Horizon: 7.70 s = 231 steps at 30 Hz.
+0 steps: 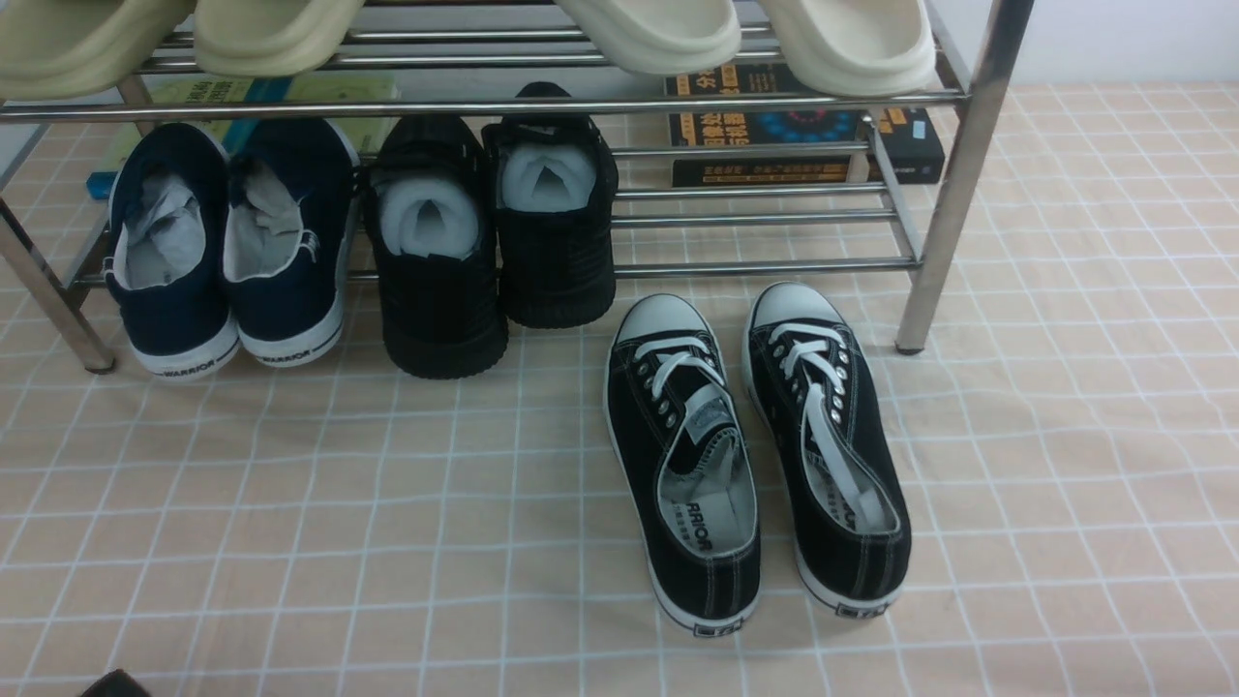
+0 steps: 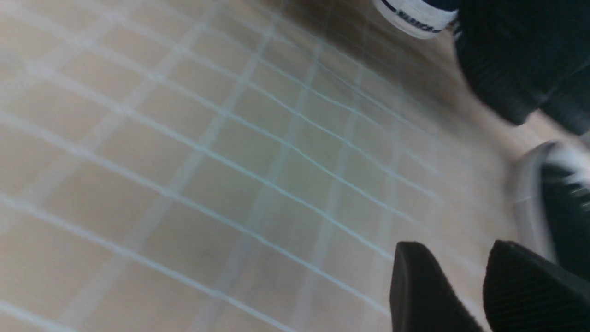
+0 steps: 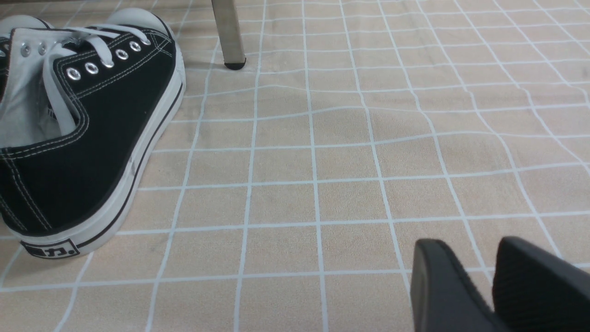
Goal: Take the shoes off the shelf from the light coffee tablecloth by hand.
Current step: 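Grasp the leftmost shoe on the bottom shelf of the shoe rack with the left gripper, then set the held shoe down on the floor in front of the rack with the left gripper, then grasp the leftmost shoe on the bottom shelf of the shoe rack with the left gripper, then set the held shoe down on the floor in front of the rack with the left gripper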
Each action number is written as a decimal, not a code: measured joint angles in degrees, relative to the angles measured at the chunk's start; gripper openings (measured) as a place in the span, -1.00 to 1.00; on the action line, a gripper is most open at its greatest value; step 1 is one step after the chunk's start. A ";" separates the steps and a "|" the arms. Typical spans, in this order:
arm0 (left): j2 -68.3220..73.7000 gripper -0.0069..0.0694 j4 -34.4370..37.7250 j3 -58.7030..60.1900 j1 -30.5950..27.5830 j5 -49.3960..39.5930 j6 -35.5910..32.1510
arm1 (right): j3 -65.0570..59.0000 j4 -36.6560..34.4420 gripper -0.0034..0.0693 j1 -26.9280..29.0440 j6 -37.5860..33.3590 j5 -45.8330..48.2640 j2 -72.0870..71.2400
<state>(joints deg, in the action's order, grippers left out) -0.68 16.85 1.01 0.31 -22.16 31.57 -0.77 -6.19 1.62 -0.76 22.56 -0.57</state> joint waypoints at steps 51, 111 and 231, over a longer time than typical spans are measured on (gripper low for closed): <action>87.79 -0.79 -34.28 -81.82 -2.36 -39.77 -6.16 | 0.00 0.00 -0.25 0.00 0.00 0.00 0.00; 79.16 -0.73 -27.33 -68.43 -12.60 -44.67 -16.52 | 0.00 0.00 -0.25 0.00 0.00 0.00 -0.01; 96.90 -0.76 -15.20 -88.17 -1.84 -40.26 -14.51 | 0.00 0.00 -0.25 0.00 0.00 0.00 -0.01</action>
<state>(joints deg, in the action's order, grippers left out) 96.22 1.65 -87.16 -1.53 -62.42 17.07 -0.77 -6.19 1.62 -0.76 22.56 -0.58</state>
